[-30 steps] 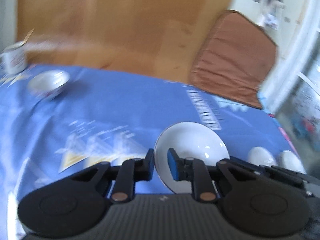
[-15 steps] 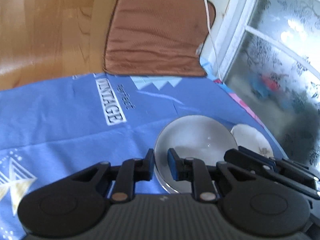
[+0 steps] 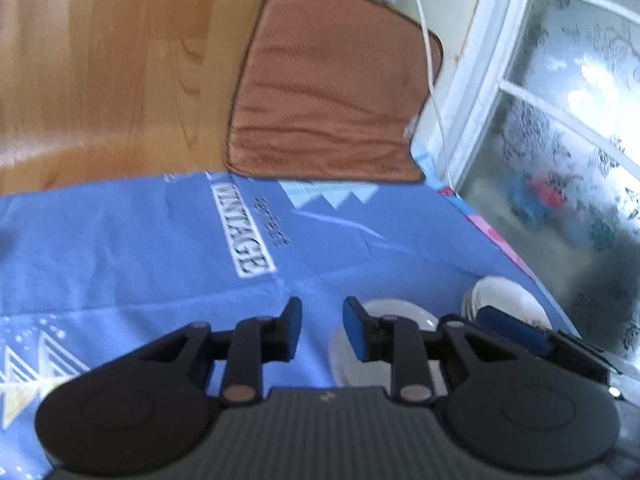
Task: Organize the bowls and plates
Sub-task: 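Carry the second bowl to the window and lower it into the first bowl, then move both grippers to the bowl beside the mug and grip its rim, then lift the third bowl with both grippers and carry it toward the window, then lower the third bowl onto the bowl stack and open both grippers, then grip the stacked bowls' rim with both grippers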
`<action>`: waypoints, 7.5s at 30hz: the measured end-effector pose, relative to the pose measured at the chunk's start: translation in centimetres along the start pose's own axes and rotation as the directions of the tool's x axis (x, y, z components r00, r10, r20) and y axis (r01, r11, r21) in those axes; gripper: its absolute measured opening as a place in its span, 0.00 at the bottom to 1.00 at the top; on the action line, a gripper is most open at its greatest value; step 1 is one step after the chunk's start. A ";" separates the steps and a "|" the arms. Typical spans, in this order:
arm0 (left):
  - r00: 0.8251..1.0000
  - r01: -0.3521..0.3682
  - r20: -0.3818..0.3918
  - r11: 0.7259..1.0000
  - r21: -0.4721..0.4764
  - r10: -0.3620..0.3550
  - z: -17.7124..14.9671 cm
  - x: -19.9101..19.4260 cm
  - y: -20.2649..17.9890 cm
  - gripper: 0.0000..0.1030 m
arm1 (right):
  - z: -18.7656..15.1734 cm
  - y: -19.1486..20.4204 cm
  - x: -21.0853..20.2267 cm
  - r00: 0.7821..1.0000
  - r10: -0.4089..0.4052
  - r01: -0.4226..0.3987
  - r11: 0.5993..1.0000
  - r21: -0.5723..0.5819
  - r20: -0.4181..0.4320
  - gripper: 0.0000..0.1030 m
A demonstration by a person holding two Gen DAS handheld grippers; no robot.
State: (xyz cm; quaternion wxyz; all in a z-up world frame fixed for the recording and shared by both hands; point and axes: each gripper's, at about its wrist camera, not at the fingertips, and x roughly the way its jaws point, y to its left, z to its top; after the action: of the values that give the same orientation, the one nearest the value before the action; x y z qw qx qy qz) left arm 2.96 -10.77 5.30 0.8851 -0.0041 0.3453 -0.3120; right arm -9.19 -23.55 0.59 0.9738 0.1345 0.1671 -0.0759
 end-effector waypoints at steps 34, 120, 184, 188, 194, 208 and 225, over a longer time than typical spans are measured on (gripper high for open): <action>0.892 -0.403 -0.057 0.733 -0.549 0.448 0.1 -8.7 37.8 0.28 | 3.2 27.4 26.2 0.673 0.477 -0.455 0.870 0.191 -0.566 0.34; 0.999 -0.043 -0.038 0.980 -0.192 0.037 -2.3 -5.4 8.0 0.13 | -1.4 8.2 3.8 0.942 0.270 -0.281 0.959 -0.030 -0.199 0.13; 0.992 0.045 -0.119 0.998 -0.044 -0.050 -0.8 0.6 -0.1 0.58 | -1.6 -5.3 -1.0 0.990 0.116 -0.100 0.979 0.178 -0.081 0.46; 0.994 0.003 -0.110 1.000 -0.013 -0.004 -1.1 0.8 -0.5 0.58 | -1.7 -5.1 -0.9 0.989 0.122 -0.107 0.979 0.176 -0.078 0.46; 0.996 -0.029 -0.088 0.999 0.016 0.030 -1.0 0.6 -0.6 0.58 | -1.3 -5.0 -2.3 0.995 0.092 -0.094 0.985 0.147 0.025 0.46; 0.994 -0.104 0.030 0.993 0.051 0.102 -1.3 -1.0 -0.5 0.64 | -0.4 -6.0 -7.3 0.891 0.003 -0.023 0.999 0.039 0.454 0.91; 0.983 -0.102 0.154 0.995 0.003 0.100 -1.8 -3.4 0.8 0.85 | 1.3 -5.1 -5.7 0.988 0.112 -0.093 0.981 -0.167 0.107 0.96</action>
State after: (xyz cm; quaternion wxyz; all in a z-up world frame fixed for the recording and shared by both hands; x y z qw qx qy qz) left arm 0.39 -7.83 5.86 0.9238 -0.0057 0.2741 -0.2674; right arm -15.06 -28.23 2.55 0.9922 0.0589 0.1084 -0.0193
